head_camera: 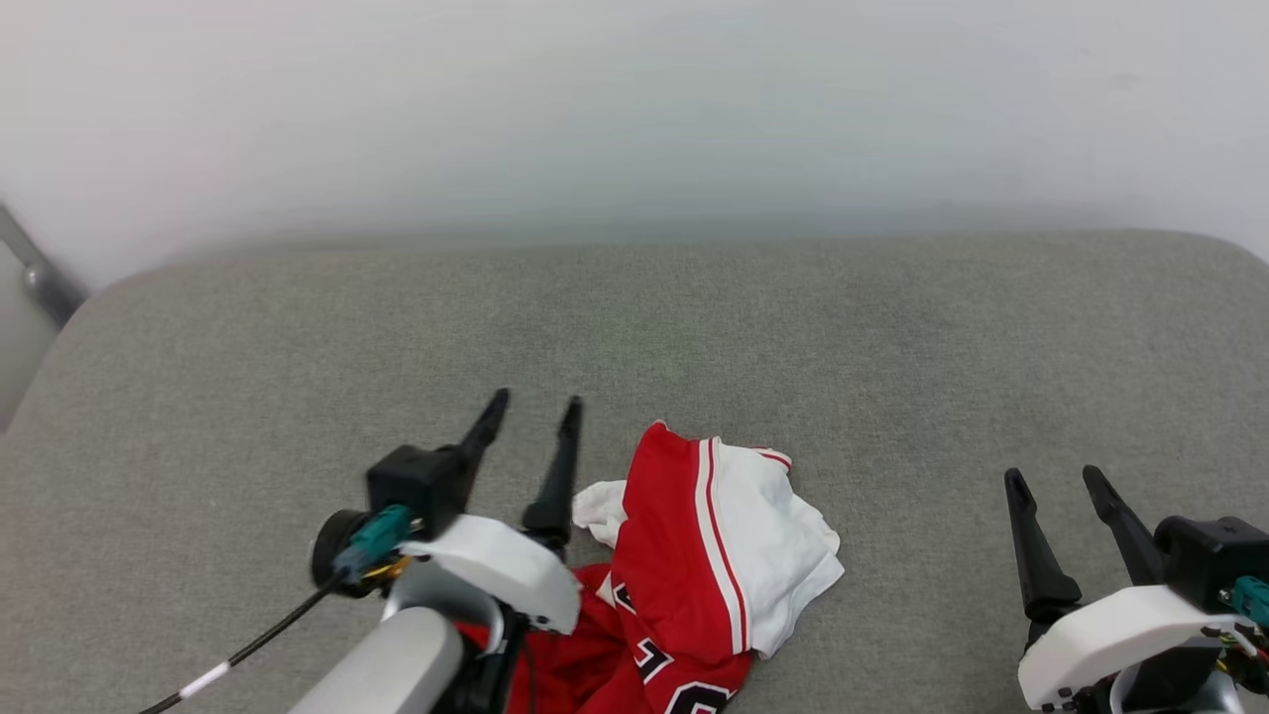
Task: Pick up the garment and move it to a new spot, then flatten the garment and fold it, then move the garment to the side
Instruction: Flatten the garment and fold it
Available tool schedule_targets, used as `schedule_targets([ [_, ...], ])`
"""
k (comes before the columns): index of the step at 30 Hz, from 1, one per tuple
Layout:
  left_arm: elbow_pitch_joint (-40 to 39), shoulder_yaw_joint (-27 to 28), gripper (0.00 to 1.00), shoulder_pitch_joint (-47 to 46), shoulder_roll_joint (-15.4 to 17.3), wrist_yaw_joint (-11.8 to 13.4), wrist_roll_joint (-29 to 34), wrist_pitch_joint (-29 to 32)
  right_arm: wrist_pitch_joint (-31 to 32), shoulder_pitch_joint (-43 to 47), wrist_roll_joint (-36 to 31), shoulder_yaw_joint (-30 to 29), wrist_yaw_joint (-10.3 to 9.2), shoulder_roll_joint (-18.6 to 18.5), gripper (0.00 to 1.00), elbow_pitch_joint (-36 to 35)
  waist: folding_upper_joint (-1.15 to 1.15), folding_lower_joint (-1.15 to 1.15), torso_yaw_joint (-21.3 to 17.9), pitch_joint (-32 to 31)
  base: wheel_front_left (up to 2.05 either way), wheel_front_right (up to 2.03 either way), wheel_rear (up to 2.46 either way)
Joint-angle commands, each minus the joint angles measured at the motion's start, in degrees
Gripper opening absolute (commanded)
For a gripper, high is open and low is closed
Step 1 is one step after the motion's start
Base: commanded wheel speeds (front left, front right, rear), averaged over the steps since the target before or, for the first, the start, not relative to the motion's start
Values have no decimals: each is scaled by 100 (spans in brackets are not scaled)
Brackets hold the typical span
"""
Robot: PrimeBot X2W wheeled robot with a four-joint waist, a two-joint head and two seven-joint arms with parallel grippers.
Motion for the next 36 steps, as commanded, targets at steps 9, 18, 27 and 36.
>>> schedule_targets([
  [9, -464, 1152, 100, 882, 382, 302, 211, -108, 55, 224, -36, -12, -3, 7, 100, -106, 0, 0, 133, -190, 0, 0, 0],
  [18, -631, 1278, 100, 1342, 996, 51, 341, -11, 111, 263, -38, -4, -3, 7, 100, -172, 0, 0, 152, -246, 0, 0, 0],
  [27, -643, 1048, 100, 1088, 853, -77, 418, 73, 1047, -19, 161, -562, -4, -155, 100, 272, 0, 0, 505, -126, 0, 0, 0],
  [36, -402, 953, 100, 689, 463, -222, 601, -53, 3290, -969, 1102, 395, -3, -929, 100, 915, 0, 0, 1057, 456, 0, 0, 0],
])
